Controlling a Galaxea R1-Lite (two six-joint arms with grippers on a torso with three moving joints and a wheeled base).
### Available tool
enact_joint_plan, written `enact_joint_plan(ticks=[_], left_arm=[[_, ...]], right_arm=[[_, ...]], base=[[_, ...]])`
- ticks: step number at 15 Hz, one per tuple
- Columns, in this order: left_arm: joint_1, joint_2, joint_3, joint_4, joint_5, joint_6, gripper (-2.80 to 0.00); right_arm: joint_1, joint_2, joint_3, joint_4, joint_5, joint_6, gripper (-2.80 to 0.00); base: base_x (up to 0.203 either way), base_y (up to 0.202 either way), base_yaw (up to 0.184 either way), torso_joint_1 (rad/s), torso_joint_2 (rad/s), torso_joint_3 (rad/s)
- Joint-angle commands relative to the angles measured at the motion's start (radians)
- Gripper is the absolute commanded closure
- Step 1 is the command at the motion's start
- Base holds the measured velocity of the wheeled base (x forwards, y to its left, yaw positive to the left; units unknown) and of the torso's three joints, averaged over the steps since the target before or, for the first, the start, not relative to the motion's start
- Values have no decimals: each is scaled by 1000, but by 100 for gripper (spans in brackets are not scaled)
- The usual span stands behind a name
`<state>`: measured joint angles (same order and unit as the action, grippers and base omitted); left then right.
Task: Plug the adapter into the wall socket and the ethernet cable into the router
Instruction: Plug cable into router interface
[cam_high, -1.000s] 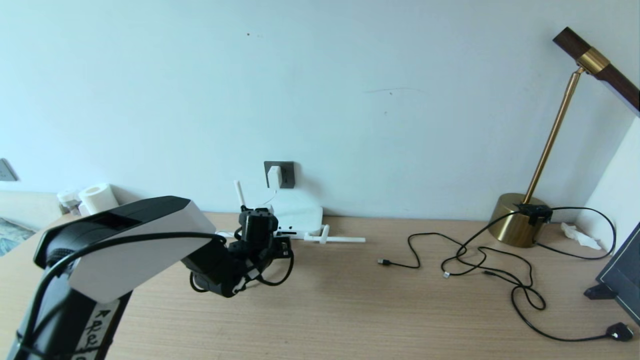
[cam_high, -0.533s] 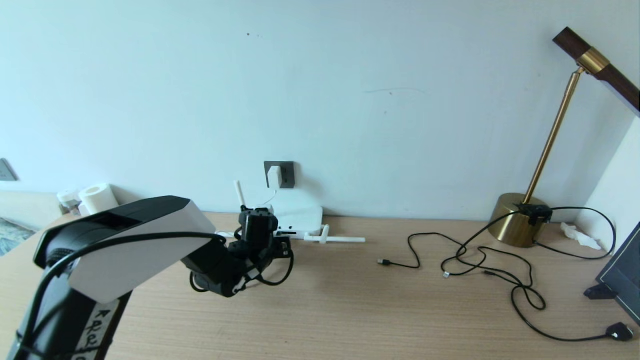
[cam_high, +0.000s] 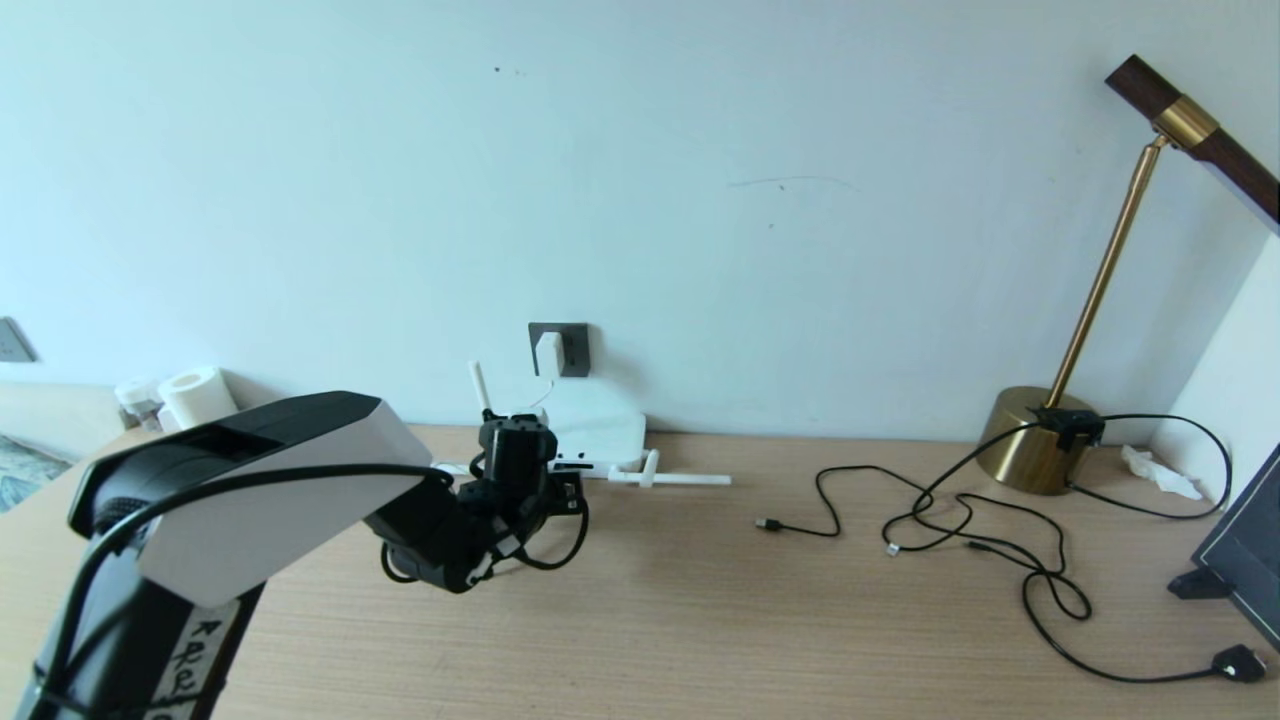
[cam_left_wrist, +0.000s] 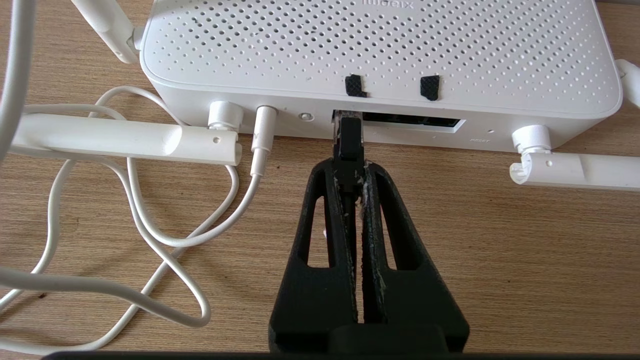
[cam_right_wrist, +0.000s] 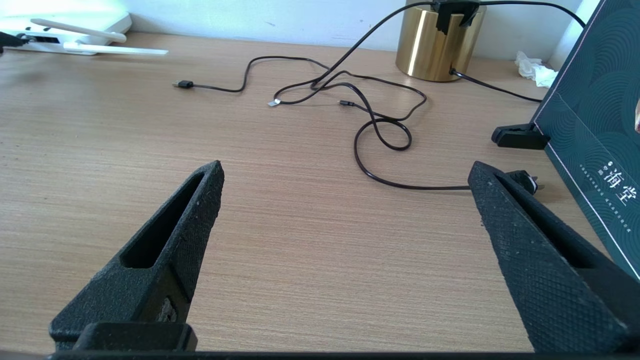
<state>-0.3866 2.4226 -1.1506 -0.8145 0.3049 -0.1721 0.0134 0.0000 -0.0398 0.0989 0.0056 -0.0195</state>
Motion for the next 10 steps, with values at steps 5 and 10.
enact_joint_plan(ticks=[5, 10], left_arm=[[-2, 1, 2, -6, 2, -1, 0], [-3, 6, 6, -6, 2, -1, 0]], right_arm=[[0, 2, 0, 1, 1, 0, -280], [0, 2, 0, 1, 1, 0, -280]], base=[[0, 0, 0, 0, 0, 0], [0, 0, 0, 0, 0, 0]])
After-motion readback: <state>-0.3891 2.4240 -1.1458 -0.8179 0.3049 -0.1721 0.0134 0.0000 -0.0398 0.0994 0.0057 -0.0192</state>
